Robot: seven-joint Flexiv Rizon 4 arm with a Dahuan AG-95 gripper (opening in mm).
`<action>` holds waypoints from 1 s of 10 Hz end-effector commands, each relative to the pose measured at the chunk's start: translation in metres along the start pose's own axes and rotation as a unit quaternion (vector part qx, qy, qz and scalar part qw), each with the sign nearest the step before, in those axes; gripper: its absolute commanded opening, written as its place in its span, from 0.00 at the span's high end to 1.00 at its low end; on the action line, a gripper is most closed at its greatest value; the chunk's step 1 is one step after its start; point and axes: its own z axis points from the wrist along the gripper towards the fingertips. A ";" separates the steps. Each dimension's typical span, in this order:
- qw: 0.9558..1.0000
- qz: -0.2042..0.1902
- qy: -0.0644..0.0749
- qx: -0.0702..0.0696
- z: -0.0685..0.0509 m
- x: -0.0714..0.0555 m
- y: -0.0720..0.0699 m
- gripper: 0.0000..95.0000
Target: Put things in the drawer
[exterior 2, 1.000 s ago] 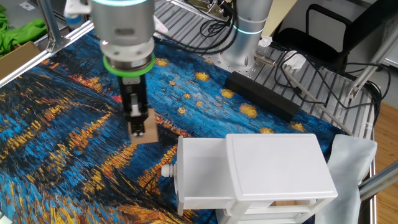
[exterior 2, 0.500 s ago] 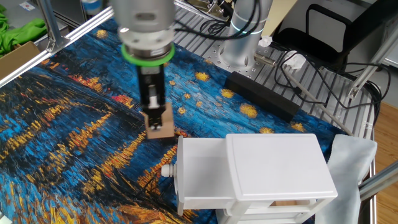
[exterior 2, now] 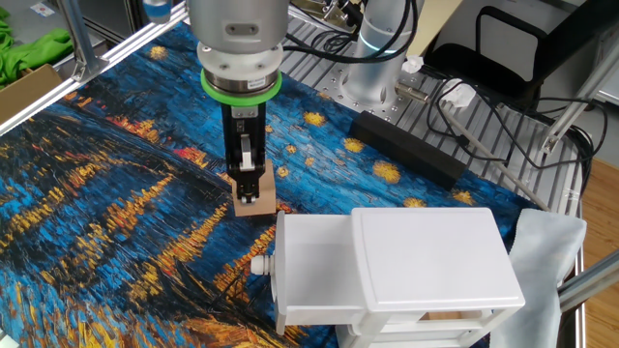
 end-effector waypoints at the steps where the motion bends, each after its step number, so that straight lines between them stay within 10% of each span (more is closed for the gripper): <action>1: 1.000 -0.008 0.005 0.001 0.000 0.001 0.000 1.00; 10: 0.995 -0.100 0.012 -0.008 0.000 0.001 0.000 1.00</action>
